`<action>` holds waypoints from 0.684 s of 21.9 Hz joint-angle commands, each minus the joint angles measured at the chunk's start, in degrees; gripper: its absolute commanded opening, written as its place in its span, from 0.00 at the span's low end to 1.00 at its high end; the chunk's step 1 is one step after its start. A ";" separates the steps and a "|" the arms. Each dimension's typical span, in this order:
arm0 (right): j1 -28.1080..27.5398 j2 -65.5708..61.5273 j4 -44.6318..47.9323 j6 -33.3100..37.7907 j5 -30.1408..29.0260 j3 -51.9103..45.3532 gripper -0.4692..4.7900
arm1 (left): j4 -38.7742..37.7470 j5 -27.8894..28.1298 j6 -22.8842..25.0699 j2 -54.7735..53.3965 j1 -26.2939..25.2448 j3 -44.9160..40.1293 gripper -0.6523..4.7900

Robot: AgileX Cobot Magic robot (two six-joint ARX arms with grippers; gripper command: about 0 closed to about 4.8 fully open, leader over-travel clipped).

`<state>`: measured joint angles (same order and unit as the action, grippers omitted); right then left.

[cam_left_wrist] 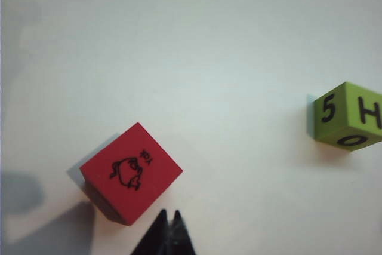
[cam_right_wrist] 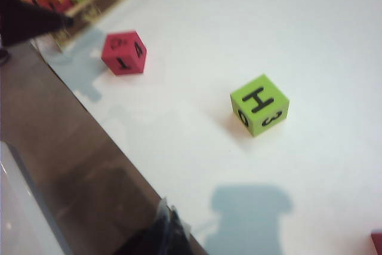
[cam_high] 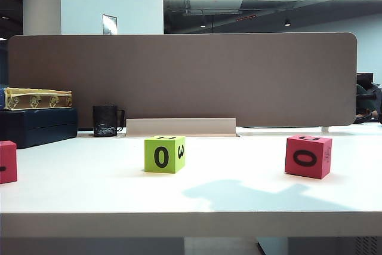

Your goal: Select the appropriate blocks from the scattered letter blocks on the table and arrange them in a row to spell out "THU".

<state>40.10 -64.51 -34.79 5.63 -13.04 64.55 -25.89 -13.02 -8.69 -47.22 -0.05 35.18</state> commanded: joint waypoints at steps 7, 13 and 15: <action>1.01 -6.27 -2.36 -2.78 1.68 7.39 0.08 | -2.80 -0.04 5.79 -12.66 -0.17 10.86 0.11; 1.03 -6.29 -4.02 -4.87 2.45 14.25 0.08 | -5.68 1.31 10.34 -20.57 -0.17 14.73 0.27; 1.03 -6.29 -4.17 -4.87 2.56 14.84 0.08 | -6.23 4.00 10.93 -22.36 -0.15 15.06 0.33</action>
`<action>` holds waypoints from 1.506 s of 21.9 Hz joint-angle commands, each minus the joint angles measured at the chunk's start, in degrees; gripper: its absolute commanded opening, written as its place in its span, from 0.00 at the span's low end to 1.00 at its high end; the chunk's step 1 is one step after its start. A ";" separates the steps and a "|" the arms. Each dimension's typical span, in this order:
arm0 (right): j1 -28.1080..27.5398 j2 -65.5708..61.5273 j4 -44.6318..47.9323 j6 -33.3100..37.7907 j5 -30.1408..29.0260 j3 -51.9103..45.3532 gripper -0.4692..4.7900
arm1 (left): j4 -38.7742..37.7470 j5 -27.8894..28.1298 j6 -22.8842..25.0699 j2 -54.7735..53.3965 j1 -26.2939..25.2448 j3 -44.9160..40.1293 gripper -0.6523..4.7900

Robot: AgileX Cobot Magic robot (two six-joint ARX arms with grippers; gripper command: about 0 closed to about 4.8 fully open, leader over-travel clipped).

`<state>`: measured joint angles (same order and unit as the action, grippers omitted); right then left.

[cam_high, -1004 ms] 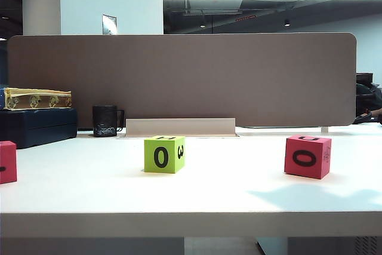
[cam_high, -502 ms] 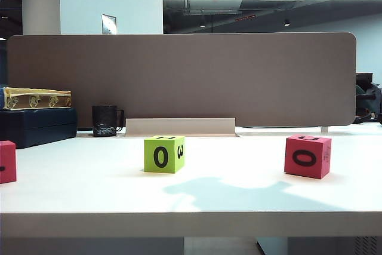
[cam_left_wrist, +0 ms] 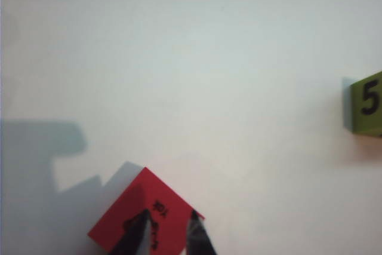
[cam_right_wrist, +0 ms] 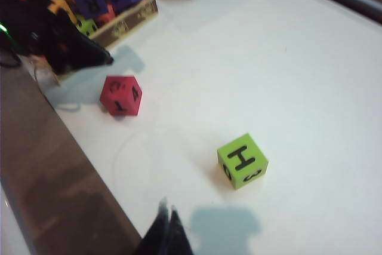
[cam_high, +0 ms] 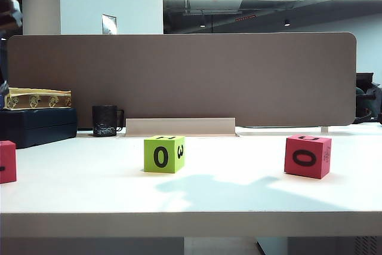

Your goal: Select the appropriate blocks from the scattered letter blocks on the table and arrange them in a row to spell out "THU".

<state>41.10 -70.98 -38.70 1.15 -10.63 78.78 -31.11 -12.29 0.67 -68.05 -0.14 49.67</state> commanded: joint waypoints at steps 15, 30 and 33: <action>0.02 -2.05 -2.67 -2.67 1.07 0.66 0.08 | -5.70 4.74 6.64 -8.57 0.07 0.74 0.87; 0.02 -2.78 -3.17 -2.67 1.09 0.66 0.08 | -8.63 7.04 9.77 -11.32 4.72 0.74 0.87; 0.02 -2.78 -3.13 -2.69 1.11 0.66 0.08 | -6.93 6.51 7.76 -11.32 5.31 0.76 0.87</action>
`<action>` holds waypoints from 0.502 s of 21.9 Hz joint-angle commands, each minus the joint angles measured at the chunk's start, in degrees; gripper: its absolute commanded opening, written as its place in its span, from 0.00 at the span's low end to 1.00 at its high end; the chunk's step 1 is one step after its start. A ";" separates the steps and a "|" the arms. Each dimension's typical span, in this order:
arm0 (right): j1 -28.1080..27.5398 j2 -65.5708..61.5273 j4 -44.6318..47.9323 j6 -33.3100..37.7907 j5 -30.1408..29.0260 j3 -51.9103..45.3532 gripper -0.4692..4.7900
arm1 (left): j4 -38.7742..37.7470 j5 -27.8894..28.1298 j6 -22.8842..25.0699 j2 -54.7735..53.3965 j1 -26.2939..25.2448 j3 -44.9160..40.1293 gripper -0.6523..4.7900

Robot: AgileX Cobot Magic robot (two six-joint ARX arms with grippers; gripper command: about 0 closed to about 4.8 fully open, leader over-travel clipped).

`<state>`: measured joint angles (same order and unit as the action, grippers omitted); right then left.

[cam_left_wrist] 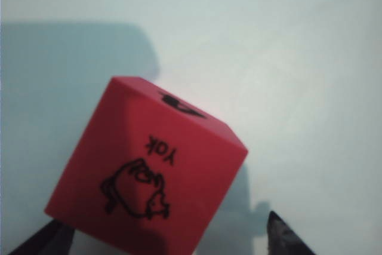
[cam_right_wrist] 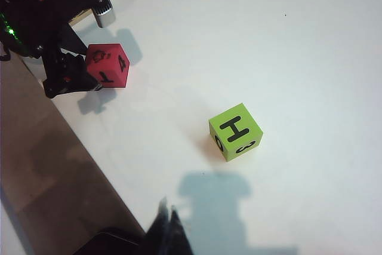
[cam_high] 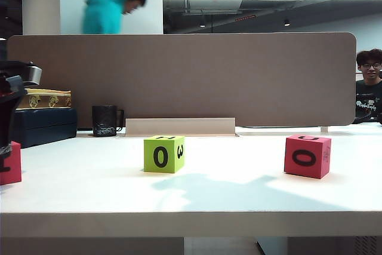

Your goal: Select the appropriate blocks from the scattered letter blocks on the table and arrange them in a row to spell out "THU".

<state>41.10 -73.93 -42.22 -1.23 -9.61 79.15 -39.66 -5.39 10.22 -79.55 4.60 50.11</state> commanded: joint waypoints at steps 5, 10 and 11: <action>0.02 0.15 0.44 -0.31 0.09 0.28 0.08 | 2.84 -1.81 -2.36 0.15 0.68 0.33 0.86; 0.02 0.13 0.44 -0.31 0.11 0.28 0.08 | 5.49 -5.38 -3.41 -1.38 0.72 0.33 0.86; 0.02 0.13 0.44 -0.31 0.11 0.28 0.08 | 5.84 -6.47 -3.67 -1.84 0.74 0.35 0.86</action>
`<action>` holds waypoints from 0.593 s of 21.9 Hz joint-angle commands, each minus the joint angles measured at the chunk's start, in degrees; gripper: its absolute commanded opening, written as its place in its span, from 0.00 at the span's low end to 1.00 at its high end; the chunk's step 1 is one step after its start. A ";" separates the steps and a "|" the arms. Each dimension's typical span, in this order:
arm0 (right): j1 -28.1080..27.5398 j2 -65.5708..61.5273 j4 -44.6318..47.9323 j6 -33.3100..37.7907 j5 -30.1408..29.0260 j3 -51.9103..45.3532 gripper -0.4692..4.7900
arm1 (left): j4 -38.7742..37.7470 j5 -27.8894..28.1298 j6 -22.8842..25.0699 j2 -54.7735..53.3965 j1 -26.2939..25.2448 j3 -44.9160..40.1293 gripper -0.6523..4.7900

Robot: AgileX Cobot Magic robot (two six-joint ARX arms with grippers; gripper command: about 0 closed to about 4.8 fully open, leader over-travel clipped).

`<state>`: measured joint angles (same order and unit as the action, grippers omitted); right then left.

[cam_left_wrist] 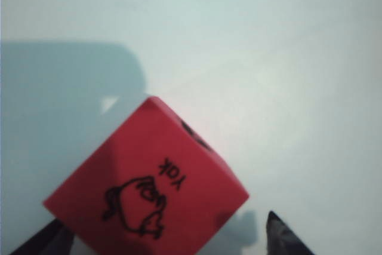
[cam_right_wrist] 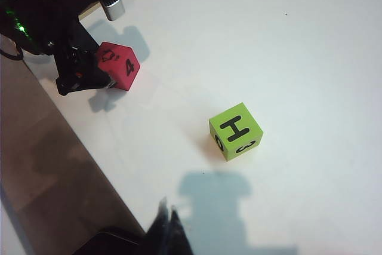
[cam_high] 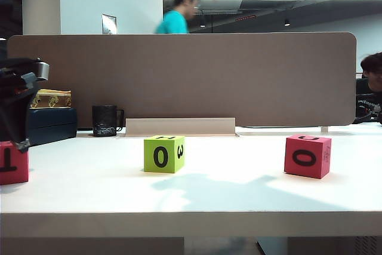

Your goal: Select the appropriate blocks from the scattered letter blocks on the table and arrange them in a row to spell out "THU".

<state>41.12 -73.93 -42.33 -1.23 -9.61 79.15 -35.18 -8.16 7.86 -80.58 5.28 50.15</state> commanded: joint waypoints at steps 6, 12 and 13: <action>-0.02 0.13 0.50 -0.31 0.15 0.28 0.08 | 2.34 -4.76 -1.46 -3.85 1.07 0.31 0.86; -0.02 0.11 -0.31 -0.31 0.74 0.26 0.08 | 6.69 -5.79 -3.45 -4.66 7.28 0.35 0.86; -0.02 0.11 -0.42 -0.31 0.72 0.26 0.08 | 7.13 -5.77 -4.15 -4.66 8.09 0.35 0.86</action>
<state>41.10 -73.95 -42.92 -1.26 -8.99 79.15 -29.12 -13.54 5.04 -85.34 12.51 50.17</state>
